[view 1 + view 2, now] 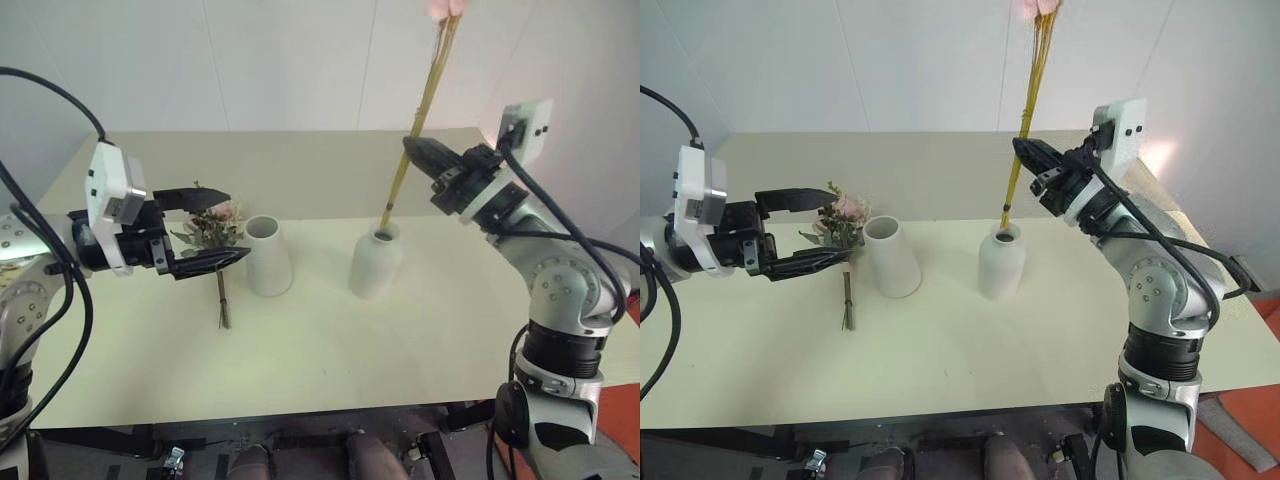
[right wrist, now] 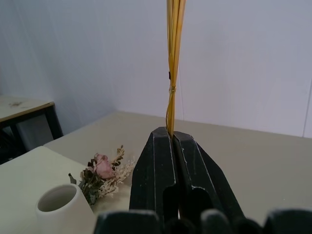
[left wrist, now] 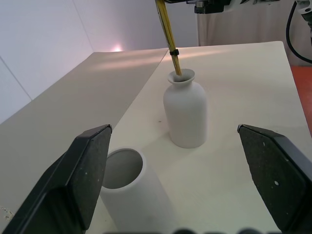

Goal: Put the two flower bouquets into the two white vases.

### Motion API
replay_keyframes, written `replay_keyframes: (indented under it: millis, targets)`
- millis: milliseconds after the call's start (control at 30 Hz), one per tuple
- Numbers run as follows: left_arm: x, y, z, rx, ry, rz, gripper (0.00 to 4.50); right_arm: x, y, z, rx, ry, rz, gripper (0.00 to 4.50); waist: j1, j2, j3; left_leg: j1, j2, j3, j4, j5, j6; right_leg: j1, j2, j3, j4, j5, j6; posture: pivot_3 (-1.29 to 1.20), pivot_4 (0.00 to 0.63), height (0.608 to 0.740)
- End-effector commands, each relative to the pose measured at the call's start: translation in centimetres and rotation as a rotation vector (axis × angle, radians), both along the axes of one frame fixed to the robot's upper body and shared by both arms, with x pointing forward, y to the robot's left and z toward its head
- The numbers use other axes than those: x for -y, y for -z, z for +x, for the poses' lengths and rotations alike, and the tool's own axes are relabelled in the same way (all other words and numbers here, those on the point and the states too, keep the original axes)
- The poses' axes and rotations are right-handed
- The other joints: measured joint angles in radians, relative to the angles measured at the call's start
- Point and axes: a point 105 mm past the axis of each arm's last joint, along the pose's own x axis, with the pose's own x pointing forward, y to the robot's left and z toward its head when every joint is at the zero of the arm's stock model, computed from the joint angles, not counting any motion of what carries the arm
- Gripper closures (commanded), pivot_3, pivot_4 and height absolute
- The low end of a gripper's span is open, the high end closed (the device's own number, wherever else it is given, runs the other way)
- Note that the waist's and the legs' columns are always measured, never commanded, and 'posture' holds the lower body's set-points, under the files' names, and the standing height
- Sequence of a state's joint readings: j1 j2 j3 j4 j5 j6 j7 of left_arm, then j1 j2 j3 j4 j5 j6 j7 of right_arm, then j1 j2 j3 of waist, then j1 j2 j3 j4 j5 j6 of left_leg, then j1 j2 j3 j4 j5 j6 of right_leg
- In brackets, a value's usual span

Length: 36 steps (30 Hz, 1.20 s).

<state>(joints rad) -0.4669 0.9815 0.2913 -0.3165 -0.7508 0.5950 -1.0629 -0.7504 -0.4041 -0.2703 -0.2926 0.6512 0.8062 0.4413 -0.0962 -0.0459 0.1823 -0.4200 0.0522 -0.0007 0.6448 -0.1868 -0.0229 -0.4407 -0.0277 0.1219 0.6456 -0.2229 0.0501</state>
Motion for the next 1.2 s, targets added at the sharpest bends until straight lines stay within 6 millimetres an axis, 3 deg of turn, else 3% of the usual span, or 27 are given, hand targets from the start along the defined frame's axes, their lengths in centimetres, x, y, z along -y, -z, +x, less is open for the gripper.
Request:
replay_keyframes:
  millis: [33,400,433,500,833,1033,1200]
  targets:
    - [0.1,-1.3,-0.5,0.044,0.012,0.007,0.0,-0.1,-1.1,-1.1,0.079,-0.014,-0.008,4.48,0.0,0.0,0.0,0.0,0.0,0.0,0.0,0.0,0.0,0.0,0.0,0.0,0.0,0.0,0.0,0.0,0.15,0.74]
    - [0.1,-2.2,-0.6,0.035,0.01,-0.079,0.0,-0.4,3.5,-1.1,0.098,0.069,-0.12,4.48,0.001,0.0,0.0,0.0,0.0,0.0,0.0,0.0,0.0,0.0,0.0,0.0,0.0,0.0,0.0,0.0,0.15,0.74]
    - [0.1,-2.2,-0.6,0.032,0.009,-0.081,0.0,-0.4,3.8,-1.2,0.095,0.068,-0.121,3.98,0.001,0.0,0.0,0.0,0.0,0.0,0.0,0.0,0.0,0.0,0.0,0.0,0.0,0.0,0.0,0.0,0.15,0.74]
    - [0.0,-2.2,-0.7,0.023,0.006,-0.095,0.0,-0.4,4.3,-1.5,0.096,0.066,-0.123,3.48,0.0,0.0,0.0,0.0,0.0,0.0,0.0,0.0,0.0,0.0,0.0,0.0,0.0,0.0,0.0,0.0,0.15,0.74]
    - [-1.6,-1.7,-0.4,-0.013,-0.114,-0.106,0.0,0.9,5.5,-3.0,0.082,0.01,-0.245,0.03,0.002,0.0,0.0,0.001,0.0,0.0,0.0,0.0,0.0,0.001,0.0,0.0,0.0,0.0,0.0,0.0,0.15,0.74]
    - [-4.5,0.9,2.6,-0.125,-0.443,-0.035,0.0,2.6,5.1,-4.0,0.015,-0.086,-0.407,0.03,0.005,0.0,0.0,0.002,0.0,0.0,0.0,0.0,0.0,0.002,0.0,0.0,0.0,0.0,0.0,0.0,0.15,0.74]
    - [-5.3,3.2,4.1,-0.242,-0.609,0.071,0.0,3.7,5.7,-5.3,-0.042,-0.193,-0.594,0.03,0.007,-0.001,0.0,0.004,0.0,0.0,0.0,0.0,0.0,0.003,0.0,0.0,-0.001,-0.001,0.0,0.0,0.15,0.74]
